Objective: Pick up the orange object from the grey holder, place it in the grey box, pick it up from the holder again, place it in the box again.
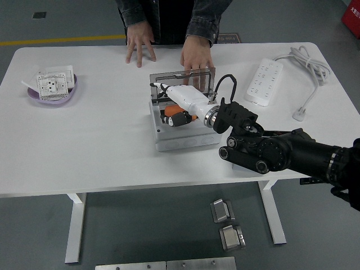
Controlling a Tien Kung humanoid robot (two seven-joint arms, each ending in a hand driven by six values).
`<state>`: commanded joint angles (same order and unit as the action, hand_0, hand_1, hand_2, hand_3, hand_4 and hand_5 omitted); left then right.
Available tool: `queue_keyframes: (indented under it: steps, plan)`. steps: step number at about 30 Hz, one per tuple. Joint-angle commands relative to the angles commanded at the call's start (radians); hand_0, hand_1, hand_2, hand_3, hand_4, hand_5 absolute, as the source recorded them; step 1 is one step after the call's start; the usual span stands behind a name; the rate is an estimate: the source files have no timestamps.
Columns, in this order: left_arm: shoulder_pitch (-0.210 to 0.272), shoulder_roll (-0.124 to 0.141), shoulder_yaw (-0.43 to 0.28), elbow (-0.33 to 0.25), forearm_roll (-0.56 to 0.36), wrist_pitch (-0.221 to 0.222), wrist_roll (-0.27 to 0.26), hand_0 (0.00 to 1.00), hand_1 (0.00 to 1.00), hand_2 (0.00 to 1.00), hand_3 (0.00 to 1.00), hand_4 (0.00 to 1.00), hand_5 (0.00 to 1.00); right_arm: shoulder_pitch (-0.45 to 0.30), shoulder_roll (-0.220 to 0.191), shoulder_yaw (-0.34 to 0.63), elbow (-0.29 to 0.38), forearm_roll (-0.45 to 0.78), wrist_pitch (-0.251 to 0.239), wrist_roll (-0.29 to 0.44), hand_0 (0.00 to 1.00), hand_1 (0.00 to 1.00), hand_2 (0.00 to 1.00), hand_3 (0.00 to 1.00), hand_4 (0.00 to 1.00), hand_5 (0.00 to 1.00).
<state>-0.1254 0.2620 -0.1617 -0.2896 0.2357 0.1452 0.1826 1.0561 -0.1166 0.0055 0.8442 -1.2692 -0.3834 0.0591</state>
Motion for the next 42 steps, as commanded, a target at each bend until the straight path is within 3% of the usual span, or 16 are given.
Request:
queue_keyframes:
  steps: [6, 12, 18, 22, 27, 35, 42]
  plan:
    - [0.005, -0.002, -0.003, 0.0, -0.001, 0.0, 0.0, 0.658, 0.655, 0.614, 0.649, 0.626, 0.458, -0.021, -0.029, 0.047, 0.046, -0.024, 0.003, -0.008, 0.847, 0.741, 0.75, 0.976, 0.695, 0.141]
    - [0.017, -0.006, -0.006, 0.002, -0.005, 0.0, -0.001, 0.658, 0.654, 0.614, 0.649, 0.626, 0.459, -0.071, -0.121, 0.156, 0.175, -0.112, 0.024, -0.04, 0.844, 0.738, 0.744, 0.97, 0.698, 0.143]
    - [0.03, -0.008, -0.005, 0.003, -0.012, 0.0, -0.001, 0.658, 0.655, 0.614, 0.65, 0.627, 0.459, -0.094, -0.185, 0.289, 0.312, -0.217, 0.094, -0.106, 0.836, 0.726, 0.738, 0.96, 0.701, 0.161]
    - [0.03, -0.008, -0.003, 0.003, -0.014, -0.001, -0.001, 0.658, 0.655, 0.614, 0.65, 0.627, 0.459, -0.069, -0.195, 0.36, 0.335, -0.234, 0.109, -0.117, 0.836, 0.726, 0.738, 0.96, 0.701, 0.161]
    - [0.023, -0.003, -0.007, 0.003, -0.009, 0.0, -0.002, 0.658, 0.656, 0.614, 0.65, 0.629, 0.463, -0.004, -0.182, 0.354, 0.268, -0.175, 0.106, -0.094, 0.813, 0.699, 0.712, 0.911, 0.694, 0.161]
    - [0.013, 0.005, 0.01, 0.003, -0.016, 0.0, -0.001, 0.658, 0.656, 0.614, 0.65, 0.629, 0.464, 0.099, -0.105, 0.2, 0.076, 0.007, 0.093, -0.036, 0.79, 0.685, 0.7, 0.881, 0.693, 0.173]
    - [0.006, 0.011, 0.022, 0.004, -0.022, 0.0, -0.001, 0.658, 0.655, 0.613, 0.65, 0.629, 0.461, 0.129, -0.049, 0.064, -0.075, 0.17, 0.086, -0.002, 0.809, 0.709, 0.711, 0.878, 0.69, 0.187]
